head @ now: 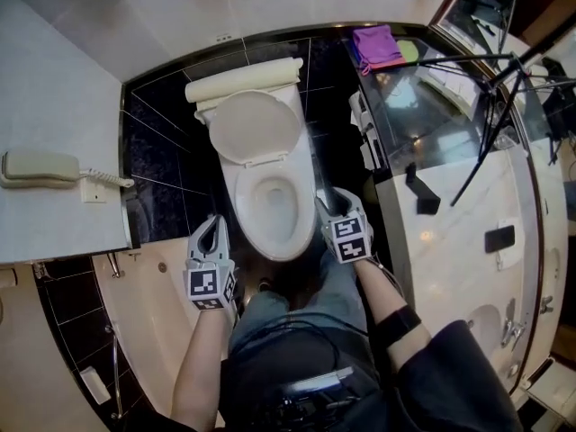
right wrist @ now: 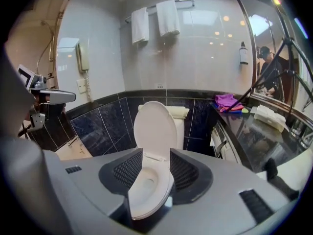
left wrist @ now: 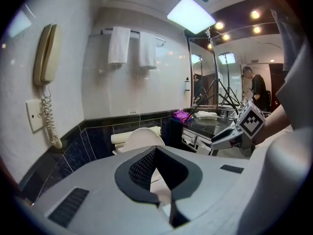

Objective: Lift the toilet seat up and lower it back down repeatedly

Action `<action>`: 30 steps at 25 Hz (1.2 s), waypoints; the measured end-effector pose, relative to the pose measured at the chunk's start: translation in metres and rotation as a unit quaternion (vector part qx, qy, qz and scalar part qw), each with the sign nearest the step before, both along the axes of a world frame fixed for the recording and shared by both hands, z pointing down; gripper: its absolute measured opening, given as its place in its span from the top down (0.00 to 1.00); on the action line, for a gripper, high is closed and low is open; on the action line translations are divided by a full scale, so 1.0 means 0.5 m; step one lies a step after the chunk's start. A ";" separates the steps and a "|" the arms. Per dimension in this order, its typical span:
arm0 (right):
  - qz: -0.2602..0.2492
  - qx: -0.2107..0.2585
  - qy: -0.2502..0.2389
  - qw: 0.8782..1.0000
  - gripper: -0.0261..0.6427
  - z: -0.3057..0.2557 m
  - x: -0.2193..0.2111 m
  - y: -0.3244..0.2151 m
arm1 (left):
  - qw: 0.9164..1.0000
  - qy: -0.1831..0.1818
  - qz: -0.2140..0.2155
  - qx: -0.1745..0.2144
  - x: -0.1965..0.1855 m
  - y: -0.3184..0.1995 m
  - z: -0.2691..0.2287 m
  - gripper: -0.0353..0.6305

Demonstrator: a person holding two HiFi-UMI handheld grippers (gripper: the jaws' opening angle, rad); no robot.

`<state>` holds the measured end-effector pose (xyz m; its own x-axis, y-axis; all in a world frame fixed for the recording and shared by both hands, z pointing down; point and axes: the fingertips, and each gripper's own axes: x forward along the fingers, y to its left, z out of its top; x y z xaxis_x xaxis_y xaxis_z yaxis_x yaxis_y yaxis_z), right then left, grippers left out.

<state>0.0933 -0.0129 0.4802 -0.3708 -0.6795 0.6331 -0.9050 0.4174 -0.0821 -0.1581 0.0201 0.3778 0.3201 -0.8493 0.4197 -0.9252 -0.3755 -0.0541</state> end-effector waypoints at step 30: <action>0.177 -0.301 -0.212 0.913 0.65 0.870 -0.020 0.188 | 0.996 -0.059 0.035 -0.053 0.002 0.010 0.584 0.95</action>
<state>0.0833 0.0808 0.9153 -0.4940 -0.3802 0.7819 -0.8079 -0.1318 -0.5744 -0.1569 0.0251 0.6697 0.3212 -0.7750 0.5442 -0.8859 -0.4491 -0.1166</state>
